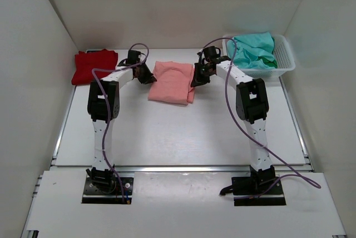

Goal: Fold and stack the t-shirts
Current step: Fold the long partially folded tshirt into a neat square

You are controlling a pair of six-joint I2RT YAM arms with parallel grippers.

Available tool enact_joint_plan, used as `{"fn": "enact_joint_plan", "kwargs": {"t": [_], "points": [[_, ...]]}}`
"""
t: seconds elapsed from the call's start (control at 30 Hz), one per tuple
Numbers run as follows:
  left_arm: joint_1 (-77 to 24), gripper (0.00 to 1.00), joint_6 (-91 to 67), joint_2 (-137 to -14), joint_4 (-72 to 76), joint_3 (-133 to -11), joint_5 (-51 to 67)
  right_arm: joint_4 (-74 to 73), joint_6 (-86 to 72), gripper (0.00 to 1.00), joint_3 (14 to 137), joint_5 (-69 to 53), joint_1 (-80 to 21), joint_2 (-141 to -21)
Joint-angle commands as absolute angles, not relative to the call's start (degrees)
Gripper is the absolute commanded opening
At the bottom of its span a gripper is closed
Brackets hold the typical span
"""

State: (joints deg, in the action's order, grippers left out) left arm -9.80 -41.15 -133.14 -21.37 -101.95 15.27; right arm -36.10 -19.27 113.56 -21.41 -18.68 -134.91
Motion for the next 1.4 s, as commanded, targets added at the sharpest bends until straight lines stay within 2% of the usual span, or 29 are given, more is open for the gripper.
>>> {"fn": "enact_joint_plan", "kwargs": {"t": [0.0,0.07,0.17,0.23,0.3,0.33,0.4,0.53,0.7,0.87,1.17,1.37], "points": [[-10.11,0.19,-39.81,-130.61,-22.68,-100.02,15.12,-35.33,-20.56,0.00,113.20,-25.92,-18.37,-134.03],[-10.19,0.13,-40.16,-130.17,-22.68,-99.32,15.38,-34.72,-21.88,0.00,112.59,-28.55,-17.93,-133.77],[-10.46,0.13,-41.21,-128.85,-21.45,-97.65,17.13,-34.01,-24.34,0.00,108.74,-30.41,-17.93,-131.32],[-10.72,0.20,-42.53,-127.80,-19.61,-96.42,18.80,-32.70,-26.36,0.00,105.49,-29.89,-18.54,-128.25],[-10.90,0.32,-44.29,-126.83,-18.90,-95.63,19.60,-30.34,-27.94,0.00,101.11,-29.71,-19.07,-126.31],[-10.81,0.33,-44.56,-126.91,-18.20,-95.89,20.21,-29.80,-29.17,0.00,98.73,-29.97,-18.72,-124.91],[-10.98,0.46,-44.56,-126.83,-18.54,-97.90,21.09,-26.38,-30.75,0.00,95.30,-31.02,-19.24,-123.93],[-9.41,0.57,-44.21,-126.04,-19.68,-101.42,18.29,-25.84,-30.85,0.00,93.25,-31.29,-19.51,-123.48],[-6.68,0.57,-41.41,-129.45,-23.20,-107.12,15.21,-27.94,-29.71,0.00,96.15,-30.41,-19.43,-125.50],[-6.68,0.49,-38.15,-133.59,-29.08,-113.46,12.40,-28.30,-29.18,0.00,97.03,-30.32,-19.16,-126.12],[-9.92,0.50,-36.30,-134.03,-28.83,-106.09,12.83,-29.00,-29.09,0.00,96.68,-29.71,-18.55,-126.03],[-12.82,0.46,-35.94,-135.44,-30.23,-105.03,15.90,-30.49,-26.99,0.00,97.73,-28.39,-17.93,-126.21]]}}
